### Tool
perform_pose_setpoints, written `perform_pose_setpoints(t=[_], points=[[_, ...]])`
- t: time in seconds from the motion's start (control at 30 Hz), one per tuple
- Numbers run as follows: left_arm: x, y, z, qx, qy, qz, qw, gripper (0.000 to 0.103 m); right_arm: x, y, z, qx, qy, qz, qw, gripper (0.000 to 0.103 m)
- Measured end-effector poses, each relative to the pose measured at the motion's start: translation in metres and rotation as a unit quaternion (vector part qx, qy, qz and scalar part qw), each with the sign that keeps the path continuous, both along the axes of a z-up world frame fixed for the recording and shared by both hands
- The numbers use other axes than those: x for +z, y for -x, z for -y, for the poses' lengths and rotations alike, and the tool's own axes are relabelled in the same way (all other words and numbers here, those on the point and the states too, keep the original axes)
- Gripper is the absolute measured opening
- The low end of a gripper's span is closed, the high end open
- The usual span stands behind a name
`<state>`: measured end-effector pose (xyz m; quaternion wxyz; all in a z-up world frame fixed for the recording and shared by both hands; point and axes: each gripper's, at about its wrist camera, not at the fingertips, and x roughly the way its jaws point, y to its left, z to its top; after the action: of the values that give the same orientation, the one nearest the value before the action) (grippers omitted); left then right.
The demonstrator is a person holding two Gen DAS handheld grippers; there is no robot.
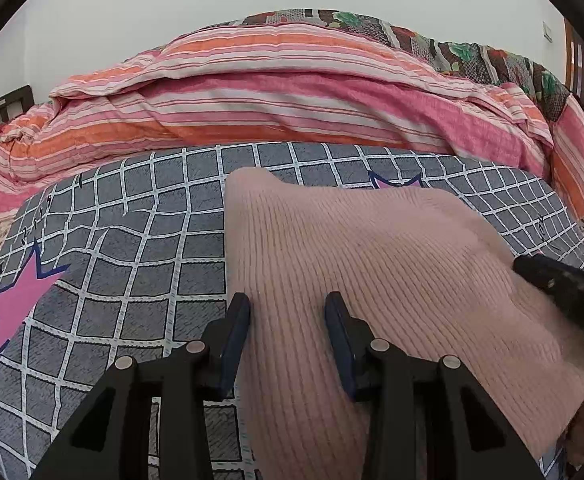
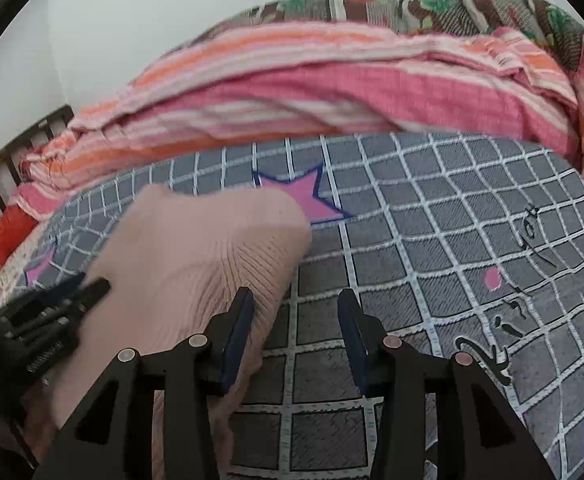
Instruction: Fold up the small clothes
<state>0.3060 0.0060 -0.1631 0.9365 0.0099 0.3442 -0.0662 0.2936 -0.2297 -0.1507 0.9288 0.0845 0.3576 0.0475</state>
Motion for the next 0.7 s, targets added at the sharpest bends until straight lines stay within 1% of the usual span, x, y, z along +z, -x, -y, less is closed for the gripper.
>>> perform_pose_setpoints(t=[0.07, 0.1, 0.2, 0.3, 0.37, 0.4, 0.7], points=[[0.000, -0.001, 0.001, 0.000, -0.001, -0.001, 1.0000, 0.037, 0.001, 0.000, 0.001, 0.008, -0.033, 0.000, 0.999, 0.044], [0.000, -0.001, 0.001, 0.000, -0.001, -0.001, 1.0000, 0.037, 0.001, -0.001, 0.000, 0.011, -0.035, -0.001, 0.999, 0.044], [0.000, -0.001, 0.002, -0.001, -0.003, -0.002, 1.0000, 0.037, -0.007, -0.006, -0.008, 0.009, -0.007, -0.010, 1.000, 0.044], [-0.001, -0.001, 0.003, -0.003, -0.004, -0.002, 1.0000, 0.037, -0.013, -0.009, -0.010, 0.006, 0.004, -0.021, 1.000, 0.044], [-0.001, -0.002, 0.003, -0.004, -0.004, -0.001, 1.0000, 0.037, -0.016, -0.011, -0.010, -0.001, 0.016, -0.028, 0.999, 0.049], [-0.001, -0.002, 0.003, -0.005, -0.005, 0.000, 1.0000, 0.037, -0.018, -0.011, -0.010, -0.005, 0.017, -0.029, 0.999, 0.050], [-0.001, -0.001, 0.005, -0.003, -0.009, 0.004, 0.9999, 0.038, -0.020, -0.009, -0.013, -0.011, 0.027, -0.023, 0.999, 0.050]])
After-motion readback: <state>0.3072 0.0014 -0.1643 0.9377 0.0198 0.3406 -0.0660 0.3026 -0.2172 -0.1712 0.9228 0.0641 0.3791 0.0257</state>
